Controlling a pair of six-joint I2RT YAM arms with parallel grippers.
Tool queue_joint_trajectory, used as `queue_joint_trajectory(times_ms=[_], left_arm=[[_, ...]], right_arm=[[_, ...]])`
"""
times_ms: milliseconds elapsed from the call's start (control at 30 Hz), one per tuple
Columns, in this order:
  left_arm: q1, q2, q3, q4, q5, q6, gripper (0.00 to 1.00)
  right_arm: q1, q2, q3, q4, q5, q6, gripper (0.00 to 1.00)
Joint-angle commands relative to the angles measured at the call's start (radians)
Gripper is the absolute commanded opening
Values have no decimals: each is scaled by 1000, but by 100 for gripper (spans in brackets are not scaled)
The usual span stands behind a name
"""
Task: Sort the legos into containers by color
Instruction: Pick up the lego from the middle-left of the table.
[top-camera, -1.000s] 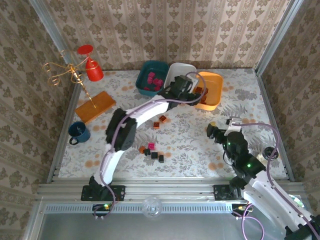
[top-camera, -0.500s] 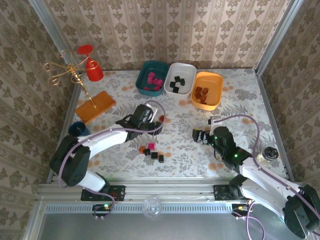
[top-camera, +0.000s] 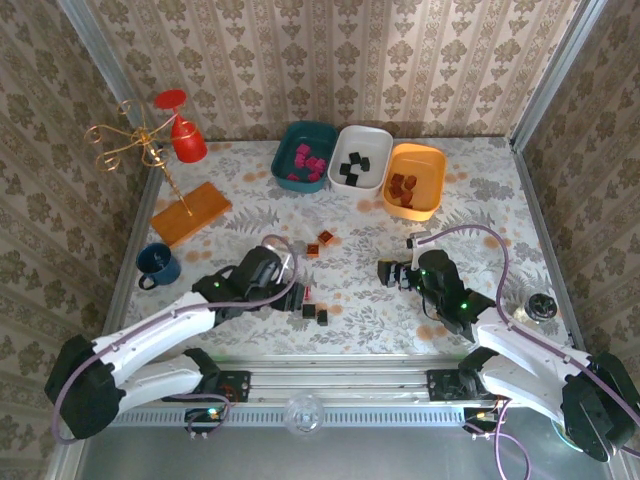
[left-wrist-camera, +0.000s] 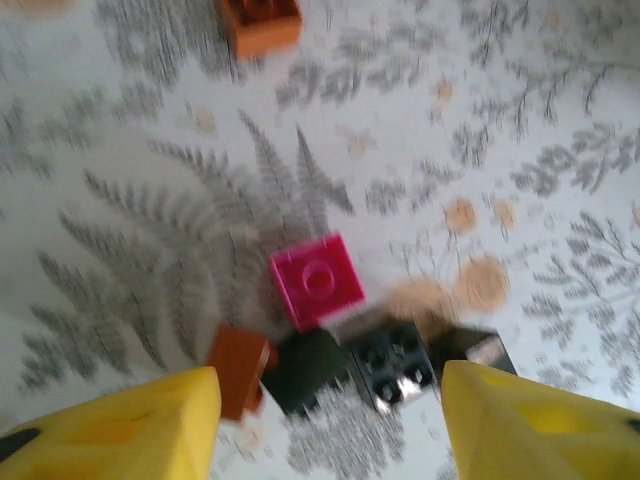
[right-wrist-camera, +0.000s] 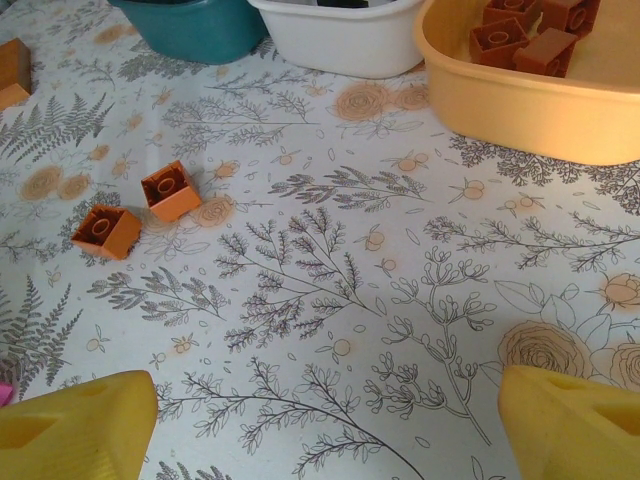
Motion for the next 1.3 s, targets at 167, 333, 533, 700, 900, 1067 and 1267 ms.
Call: queue_joint_trajectory(times_ms=[167, 333, 533, 700, 900, 1067, 1267], left_arm=[[-30, -15, -91, -11, 84, -160, 54], [-29, 73, -84, 67, 111, -156, 51], [-30, 166, -63, 105, 86, -147, 49], [-26, 211, -44, 123, 18, -133, 51], [-4, 263, -48, 206, 9, -138, 55], [0, 301, -33, 234, -16, -132, 55], [0, 342, -5, 213, -47, -107, 51]], right_arm=[[6, 7, 37, 25, 4, -16, 90], [6, -5, 38, 14, 9, -15, 90], [6, -38, 31, 4, 27, -20, 90], [6, -40, 33, 3, 29, -20, 90], [6, -40, 32, 1, 34, -24, 90], [6, -37, 31, -1, 37, -25, 90], [6, -32, 32, -1, 42, -27, 90]])
